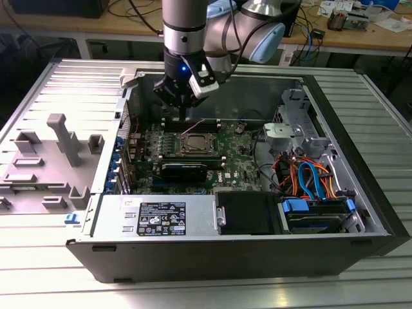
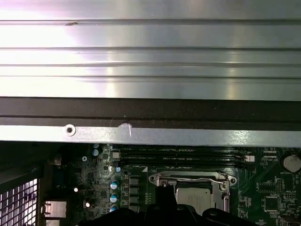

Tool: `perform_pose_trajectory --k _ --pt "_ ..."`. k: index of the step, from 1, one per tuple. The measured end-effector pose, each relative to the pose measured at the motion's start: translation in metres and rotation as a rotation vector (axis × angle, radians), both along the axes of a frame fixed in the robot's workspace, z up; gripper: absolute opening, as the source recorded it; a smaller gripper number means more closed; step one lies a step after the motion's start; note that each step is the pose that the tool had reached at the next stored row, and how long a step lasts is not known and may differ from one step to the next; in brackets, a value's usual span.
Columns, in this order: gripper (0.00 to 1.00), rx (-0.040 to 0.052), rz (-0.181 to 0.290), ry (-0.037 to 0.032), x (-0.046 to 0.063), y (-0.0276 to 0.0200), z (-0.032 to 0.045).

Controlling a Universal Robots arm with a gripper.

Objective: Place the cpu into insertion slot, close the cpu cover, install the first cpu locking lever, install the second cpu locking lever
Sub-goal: 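Install the first cpu locking lever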

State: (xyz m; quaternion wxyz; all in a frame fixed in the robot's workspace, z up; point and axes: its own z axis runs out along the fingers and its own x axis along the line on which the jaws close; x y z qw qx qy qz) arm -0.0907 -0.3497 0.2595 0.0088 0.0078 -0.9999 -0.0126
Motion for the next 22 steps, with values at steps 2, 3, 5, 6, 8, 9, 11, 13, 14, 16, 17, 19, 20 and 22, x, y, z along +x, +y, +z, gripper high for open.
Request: perform_pose_trajectory --k 2,3,5,6,8,9,11,13,14,16,17,19,20,22 --pt "0.11 -0.0004 0.000 0.0000 0.000 0.0000 -0.0018" --pt "0.11 -0.0004 0.001 0.0001 0.001 0.0000 -0.0024" --pt "0.11 -0.0007 0.002 0.0001 0.002 0.0000 -0.0034" --pt "0.11 -0.0013 0.002 0.0001 0.002 0.0000 -0.0043" --pt "0.11 -0.0017 -0.004 0.0000 0.005 0.0001 -0.0067" --pt "0.11 -0.0018 -0.009 0.0001 0.005 0.0001 -0.0078" --pt "0.11 -0.0018 -0.024 0.0001 0.008 0.0002 -0.0114" --pt "0.11 -0.0018 -0.026 0.0001 0.008 0.0002 -0.0131" --pt "0.11 -0.0019 -0.026 0.0001 0.008 0.0002 -0.0138" --pt "0.11 -0.0019 -0.026 0.0001 0.008 0.0002 -0.0157" --pt "0.11 -0.0018 -0.026 0.0001 0.008 0.0002 -0.0170" --pt "0.11 -0.0019 -0.026 0.0001 0.009 0.0003 -0.0200" --pt "0.11 -0.0018 -0.026 0.0001 0.009 0.0004 -0.0217" --pt "0.11 -0.0018 -0.025 0.0000 0.009 0.0006 -0.0242"
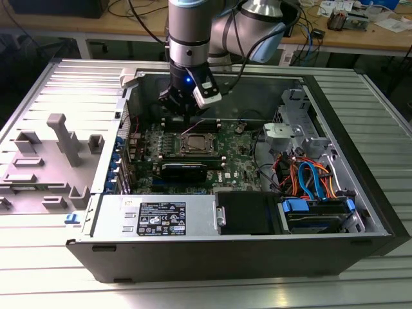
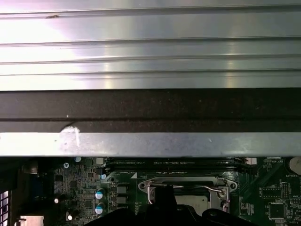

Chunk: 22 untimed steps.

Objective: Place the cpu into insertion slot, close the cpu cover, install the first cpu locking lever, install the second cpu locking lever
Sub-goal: 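Install the first cpu locking lever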

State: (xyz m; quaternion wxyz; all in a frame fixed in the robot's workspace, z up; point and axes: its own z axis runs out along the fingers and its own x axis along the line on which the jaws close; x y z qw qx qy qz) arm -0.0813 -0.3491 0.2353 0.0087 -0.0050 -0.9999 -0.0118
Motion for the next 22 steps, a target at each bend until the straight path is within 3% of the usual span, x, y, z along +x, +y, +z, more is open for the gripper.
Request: perform_pose_trajectory --k 22 --pt "0.11 -0.0003 0.011 0.0002 0.004 0.0023 -0.0130"
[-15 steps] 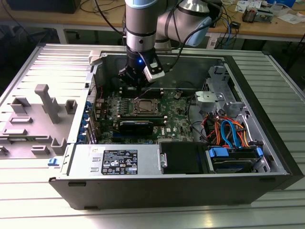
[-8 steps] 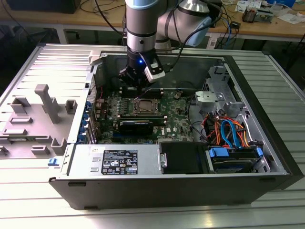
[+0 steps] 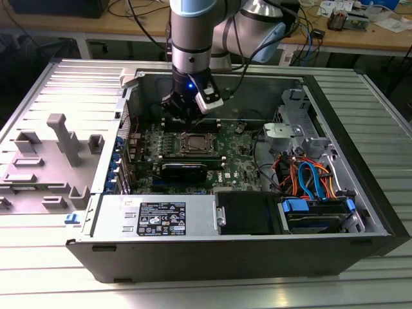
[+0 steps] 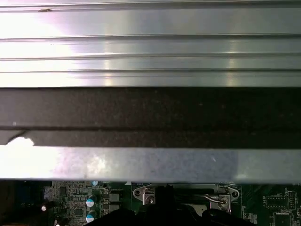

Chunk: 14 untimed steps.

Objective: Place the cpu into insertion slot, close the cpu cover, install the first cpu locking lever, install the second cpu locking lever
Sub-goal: 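Install the first cpu locking lever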

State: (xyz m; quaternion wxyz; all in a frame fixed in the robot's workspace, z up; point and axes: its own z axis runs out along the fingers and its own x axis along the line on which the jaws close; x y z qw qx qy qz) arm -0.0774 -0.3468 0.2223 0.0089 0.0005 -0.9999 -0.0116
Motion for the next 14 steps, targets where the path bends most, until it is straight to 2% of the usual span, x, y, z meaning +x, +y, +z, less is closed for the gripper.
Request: perform_pose_trajectory --k 14 --pt "0.11 0.0000 0.000 0.0001 0.0004 0.0013 0.0008"
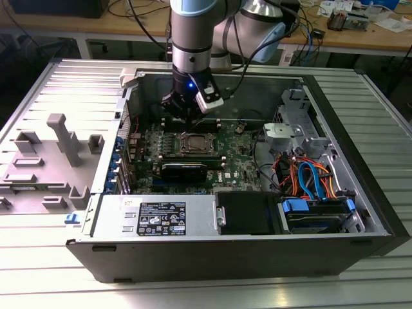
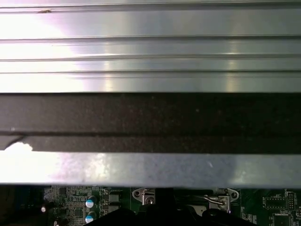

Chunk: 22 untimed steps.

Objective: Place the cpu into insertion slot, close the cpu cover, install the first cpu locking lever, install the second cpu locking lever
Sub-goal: 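Install the first cpu locking lever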

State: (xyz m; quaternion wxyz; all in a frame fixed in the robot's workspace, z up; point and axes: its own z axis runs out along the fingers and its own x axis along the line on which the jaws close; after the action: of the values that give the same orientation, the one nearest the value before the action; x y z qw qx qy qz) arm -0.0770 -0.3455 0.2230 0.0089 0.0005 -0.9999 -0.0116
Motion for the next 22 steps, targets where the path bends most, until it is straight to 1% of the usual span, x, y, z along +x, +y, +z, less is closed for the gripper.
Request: perform_pose_trajectory --k 2,5,13,22 --pt "0.11 0.0001 0.000 -0.0001 0.000 0.0007 0.0000" --pt "0.11 0.0001 0.000 -0.0002 0.000 0.0036 -0.0002" --pt "0.11 -0.0002 0.000 0.0000 0.004 0.0040 -0.0046" --pt "0.11 -0.0001 0.000 0.0000 0.011 0.0042 -0.0072"
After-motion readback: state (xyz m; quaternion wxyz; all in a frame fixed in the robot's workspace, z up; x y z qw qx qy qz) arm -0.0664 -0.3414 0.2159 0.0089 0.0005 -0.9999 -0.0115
